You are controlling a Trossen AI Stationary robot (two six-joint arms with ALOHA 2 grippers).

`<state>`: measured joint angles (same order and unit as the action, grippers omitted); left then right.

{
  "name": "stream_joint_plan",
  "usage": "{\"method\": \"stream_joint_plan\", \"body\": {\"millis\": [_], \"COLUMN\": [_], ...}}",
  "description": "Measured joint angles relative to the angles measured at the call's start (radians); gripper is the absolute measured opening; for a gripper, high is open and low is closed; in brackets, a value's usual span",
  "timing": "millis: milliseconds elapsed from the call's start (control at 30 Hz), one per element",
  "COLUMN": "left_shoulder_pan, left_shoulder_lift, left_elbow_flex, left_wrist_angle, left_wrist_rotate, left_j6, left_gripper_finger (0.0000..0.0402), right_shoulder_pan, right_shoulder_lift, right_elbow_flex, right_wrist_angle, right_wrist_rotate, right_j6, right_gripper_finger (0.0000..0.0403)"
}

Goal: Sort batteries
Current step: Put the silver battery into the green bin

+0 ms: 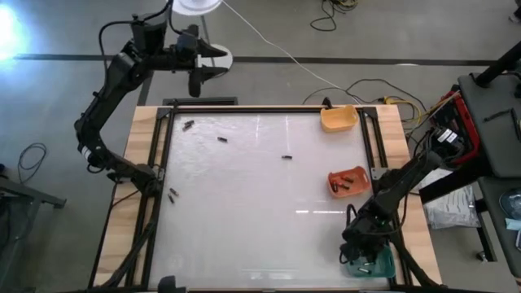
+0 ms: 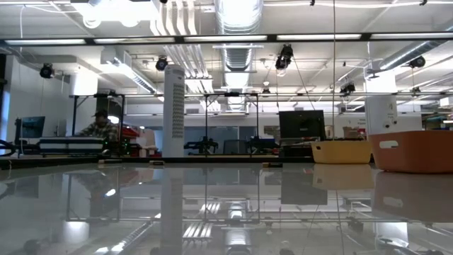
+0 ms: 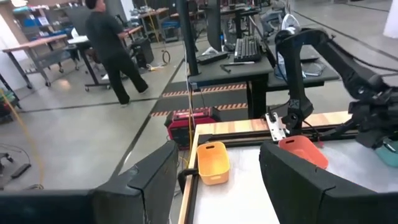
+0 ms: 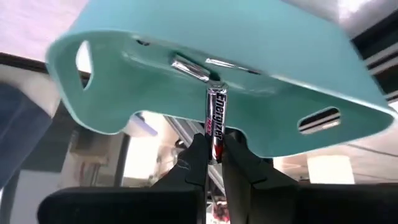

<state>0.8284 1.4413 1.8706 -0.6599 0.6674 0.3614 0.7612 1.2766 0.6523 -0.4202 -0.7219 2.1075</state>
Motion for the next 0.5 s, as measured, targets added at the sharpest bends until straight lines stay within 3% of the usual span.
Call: {"method": "stream_joint_plan", "body": {"millis": [133,500], "left_shoulder_pan": [0.000,0.000], "left_shoulder_lift": [-0.021,-0.031], "left_elbow_flex": [0.000,0.000], "left_wrist_angle": [-0.004,-0.019], "left_wrist_rotate": [0.000,0.005], "left_j6": [-0.003,-0.047], "left_gripper_finger": [0.0206,0.0206], "right_shoulder_pan": [0.000,0.000], "right_shoulder_lift": [0.008,0.098], "right_elbow_flex": [-0.046,-0.108], "right_wrist_angle": [0.106,0.175], "right_wrist_rotate": [-0.018,-0.016], "right_j6": [0.032,0.020], "right_gripper_finger": [0.0018,0.0019]}}
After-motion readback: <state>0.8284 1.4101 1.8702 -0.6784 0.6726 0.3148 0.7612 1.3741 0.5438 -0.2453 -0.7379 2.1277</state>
